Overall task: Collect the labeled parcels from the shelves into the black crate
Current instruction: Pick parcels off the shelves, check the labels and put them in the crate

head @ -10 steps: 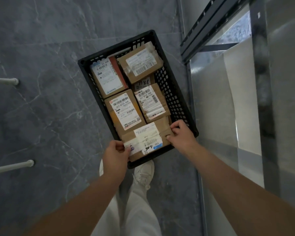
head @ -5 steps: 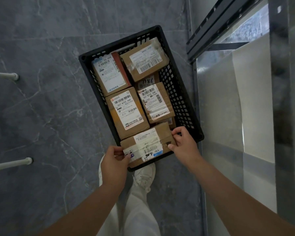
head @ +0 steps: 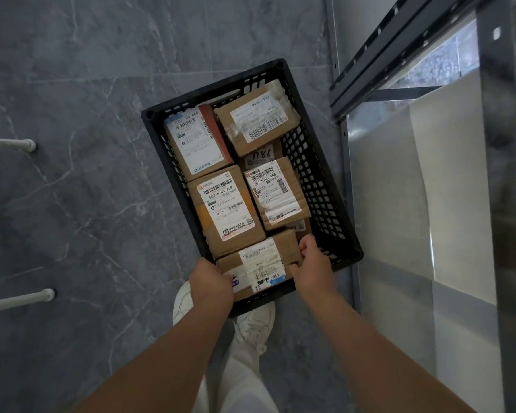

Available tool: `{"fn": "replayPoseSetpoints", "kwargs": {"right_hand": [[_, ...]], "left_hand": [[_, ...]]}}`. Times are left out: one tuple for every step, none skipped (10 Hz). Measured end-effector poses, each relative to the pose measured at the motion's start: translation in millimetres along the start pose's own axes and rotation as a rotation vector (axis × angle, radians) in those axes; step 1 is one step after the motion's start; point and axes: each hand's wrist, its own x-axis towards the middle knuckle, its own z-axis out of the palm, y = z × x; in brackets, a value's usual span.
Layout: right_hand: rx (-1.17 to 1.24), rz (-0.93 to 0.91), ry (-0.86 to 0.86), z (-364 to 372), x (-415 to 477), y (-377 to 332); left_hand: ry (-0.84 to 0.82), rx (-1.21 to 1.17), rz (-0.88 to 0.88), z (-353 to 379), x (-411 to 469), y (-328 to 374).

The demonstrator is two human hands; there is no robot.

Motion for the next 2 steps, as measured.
{"fn": "replayPoseSetpoints", "kwargs": {"right_hand": [[-0.228, 0.014, 0.047, 2.7, -8.7, -3.4], [-0.225, 0.033, 0.061, 1.2, -22.3, -7.4]], "left_hand": [[-0.068, 0.063, -0.030, 1.2, 3.7, 1.8], [-0.166, 0.145, 0.027, -4.3, -8.9, 12.5]]}}
